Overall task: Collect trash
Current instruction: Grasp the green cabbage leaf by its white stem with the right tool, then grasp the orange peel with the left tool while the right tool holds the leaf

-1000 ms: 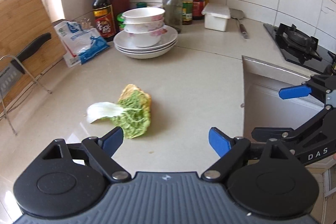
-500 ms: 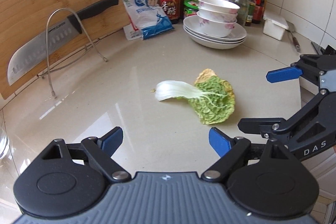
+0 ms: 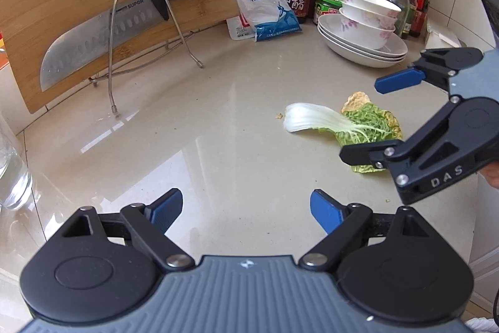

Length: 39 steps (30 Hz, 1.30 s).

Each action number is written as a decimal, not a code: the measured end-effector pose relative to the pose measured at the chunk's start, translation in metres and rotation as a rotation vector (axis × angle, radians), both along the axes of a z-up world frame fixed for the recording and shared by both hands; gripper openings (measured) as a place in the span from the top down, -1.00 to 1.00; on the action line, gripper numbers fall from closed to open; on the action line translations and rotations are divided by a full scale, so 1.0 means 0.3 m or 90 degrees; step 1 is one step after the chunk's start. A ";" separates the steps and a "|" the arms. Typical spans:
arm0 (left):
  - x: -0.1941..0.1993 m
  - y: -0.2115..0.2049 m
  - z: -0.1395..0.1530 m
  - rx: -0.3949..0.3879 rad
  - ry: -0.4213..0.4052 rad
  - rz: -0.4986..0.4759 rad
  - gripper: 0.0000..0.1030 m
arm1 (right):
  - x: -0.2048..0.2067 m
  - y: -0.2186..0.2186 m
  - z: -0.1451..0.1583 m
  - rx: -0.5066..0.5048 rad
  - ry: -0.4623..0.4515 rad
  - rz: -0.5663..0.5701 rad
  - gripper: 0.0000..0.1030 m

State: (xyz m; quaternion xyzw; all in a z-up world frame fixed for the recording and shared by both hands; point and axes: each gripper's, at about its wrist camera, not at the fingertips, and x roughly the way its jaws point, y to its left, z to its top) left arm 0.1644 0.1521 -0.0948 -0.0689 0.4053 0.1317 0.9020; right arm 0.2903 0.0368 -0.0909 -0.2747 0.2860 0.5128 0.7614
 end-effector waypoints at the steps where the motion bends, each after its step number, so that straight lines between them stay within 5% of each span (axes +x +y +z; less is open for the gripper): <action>1: 0.001 -0.004 -0.004 -0.005 0.001 -0.004 -0.72 | 0.006 0.015 -0.006 -0.004 0.001 0.008 -0.90; 12: 0.030 -0.048 -0.020 -0.025 0.001 -0.044 -0.72 | 0.065 0.094 -0.084 -0.049 0.039 0.049 -0.37; 19: 0.041 -0.054 -0.021 -0.031 0.001 -0.056 -0.73 | 0.078 0.081 -0.071 -0.054 0.022 0.030 0.21; 39: 0.162 -0.130 -0.013 0.002 -0.015 -0.175 -0.73 | 0.049 -0.126 0.065 -0.007 0.015 -0.030 0.26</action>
